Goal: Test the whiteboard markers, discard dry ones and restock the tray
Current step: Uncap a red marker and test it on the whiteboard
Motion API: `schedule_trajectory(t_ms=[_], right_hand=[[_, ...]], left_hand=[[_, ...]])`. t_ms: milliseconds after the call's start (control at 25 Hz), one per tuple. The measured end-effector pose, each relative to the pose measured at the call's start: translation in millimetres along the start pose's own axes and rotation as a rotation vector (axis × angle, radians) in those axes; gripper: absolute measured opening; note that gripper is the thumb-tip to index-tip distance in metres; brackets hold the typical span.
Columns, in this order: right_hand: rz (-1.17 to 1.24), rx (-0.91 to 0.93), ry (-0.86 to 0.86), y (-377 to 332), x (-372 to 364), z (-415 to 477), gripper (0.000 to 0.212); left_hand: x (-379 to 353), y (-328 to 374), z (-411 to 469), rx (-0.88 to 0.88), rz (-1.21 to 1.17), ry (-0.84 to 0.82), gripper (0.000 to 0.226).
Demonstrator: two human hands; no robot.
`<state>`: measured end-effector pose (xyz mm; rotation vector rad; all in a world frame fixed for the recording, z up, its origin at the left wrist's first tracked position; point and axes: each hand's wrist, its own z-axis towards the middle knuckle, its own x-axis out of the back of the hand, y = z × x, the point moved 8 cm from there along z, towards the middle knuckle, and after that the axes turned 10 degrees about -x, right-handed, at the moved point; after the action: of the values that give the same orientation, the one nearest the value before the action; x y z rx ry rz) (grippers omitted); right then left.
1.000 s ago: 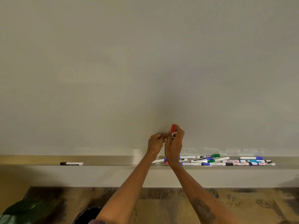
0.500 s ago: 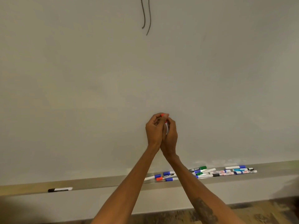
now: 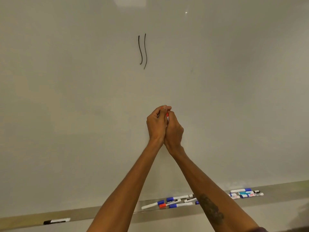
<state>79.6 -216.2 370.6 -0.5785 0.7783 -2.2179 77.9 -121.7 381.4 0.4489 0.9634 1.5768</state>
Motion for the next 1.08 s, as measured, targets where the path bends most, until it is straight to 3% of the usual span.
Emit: schedule_trajectory(t_ms=[120, 280, 480, 560, 680, 920, 1080], right_hand=[[-0.022, 0.031, 0.001, -11.8, 3.1, 12.3, 0.017], [0.178, -0.014, -0.05, -26.8, 12.0, 21.3, 0.033], [0.38, -0.078, -0.086, -54.3, 22.4, 60.4, 0.046], [0.509, -0.094, -0.122, -69.9, 29.4, 76.0, 0.042], [0.718, -0.132, -0.168, -88.6, 37.5, 93.3, 0.018], [1.154, -0.338, -0.403, -91.9, 21.7, 114.6, 0.031], [1.137, -0.255, -0.413, -96.9, 15.4, 121.9, 0.027]], left_hand=[[-5.4, 19.2, 13.6, -0.031, -0.089, -0.019, 0.024], [3.4, 58.7, 40.2, -0.17, -0.209, 0.056, 0.022], [20.4, 119.3, 75.3, -0.459, -0.039, 0.127, 0.025], [30.1, 135.6, 93.6, -0.545, -0.011, 0.181, 0.03], [41.7, 141.9, 124.4, -0.598, 0.072, 0.209, 0.039], [51.7, 139.6, 168.5, -0.727, 0.259, 0.173, 0.046], [58.9, 118.6, 181.6, -0.732, 0.355, 0.167, 0.043]])
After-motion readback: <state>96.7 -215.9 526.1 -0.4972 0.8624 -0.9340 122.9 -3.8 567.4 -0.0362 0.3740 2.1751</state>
